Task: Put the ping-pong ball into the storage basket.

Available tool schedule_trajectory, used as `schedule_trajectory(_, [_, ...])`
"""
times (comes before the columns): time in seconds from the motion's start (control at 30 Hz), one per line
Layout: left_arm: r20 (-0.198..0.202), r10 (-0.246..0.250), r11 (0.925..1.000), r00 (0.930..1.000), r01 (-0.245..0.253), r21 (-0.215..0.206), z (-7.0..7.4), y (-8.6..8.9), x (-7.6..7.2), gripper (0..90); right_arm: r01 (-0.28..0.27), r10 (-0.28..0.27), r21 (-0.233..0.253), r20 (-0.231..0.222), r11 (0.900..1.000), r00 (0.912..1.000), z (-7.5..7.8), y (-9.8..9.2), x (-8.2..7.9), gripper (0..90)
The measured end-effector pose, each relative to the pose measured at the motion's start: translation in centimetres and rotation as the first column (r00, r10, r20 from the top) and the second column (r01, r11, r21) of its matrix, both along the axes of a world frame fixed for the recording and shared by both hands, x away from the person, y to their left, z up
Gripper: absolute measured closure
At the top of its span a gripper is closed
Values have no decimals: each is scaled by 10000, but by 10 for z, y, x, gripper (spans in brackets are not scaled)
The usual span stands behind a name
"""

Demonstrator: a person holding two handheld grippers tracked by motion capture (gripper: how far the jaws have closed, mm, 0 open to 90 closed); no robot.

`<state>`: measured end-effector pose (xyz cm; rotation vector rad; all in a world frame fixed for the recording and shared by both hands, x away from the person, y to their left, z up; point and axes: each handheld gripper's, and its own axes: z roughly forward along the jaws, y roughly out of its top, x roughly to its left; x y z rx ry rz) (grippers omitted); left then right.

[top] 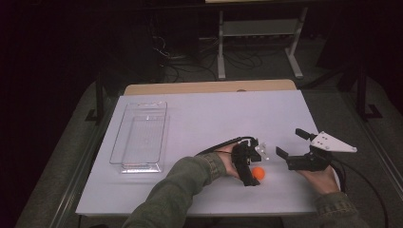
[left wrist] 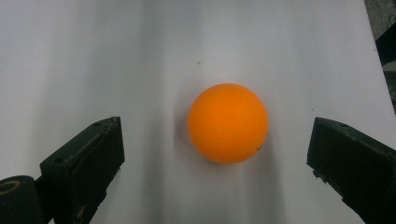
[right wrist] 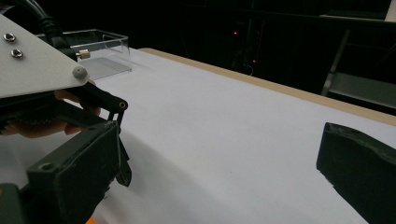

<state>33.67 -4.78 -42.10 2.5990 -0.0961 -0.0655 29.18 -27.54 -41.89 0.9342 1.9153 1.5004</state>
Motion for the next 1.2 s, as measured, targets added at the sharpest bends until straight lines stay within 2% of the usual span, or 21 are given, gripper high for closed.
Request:
schedule_trajectory(0.07, [-112, -27, 10000, 9999, 26, -14, -1, -1, 0, 50, -2, 2, 12, -12, 10000, 10000, 0, 0, 0, 0])
schedule_trajectory(0.3, [-118, -188, 9998, 9998, 189, 102, -3, -6, -2, 135, -8, 8, -3, 14, 10000, 10000, 0, 0, 0, 0])
schedule_trajectory(0.57, [3, -167, 9997, 9999, 167, 189, -3, -7, -2, 185, -12, 12, -8, 10, 10000, 10000, 0, 0, 0, 0])
schedule_trajectory(1.0, [145, -343, 9994, 9993, 342, 97, 1, -7, -2, 353, -16, 16, -28, -23, 10000, 10000, 0, 0, 0, 0])
schedule_trajectory(1.2, [203, -336, 9993, 9992, 332, 189, -1, -7, -2, 383, -19, 19, -14, 1, 10000, 10000, 0, 0, 0, 0])
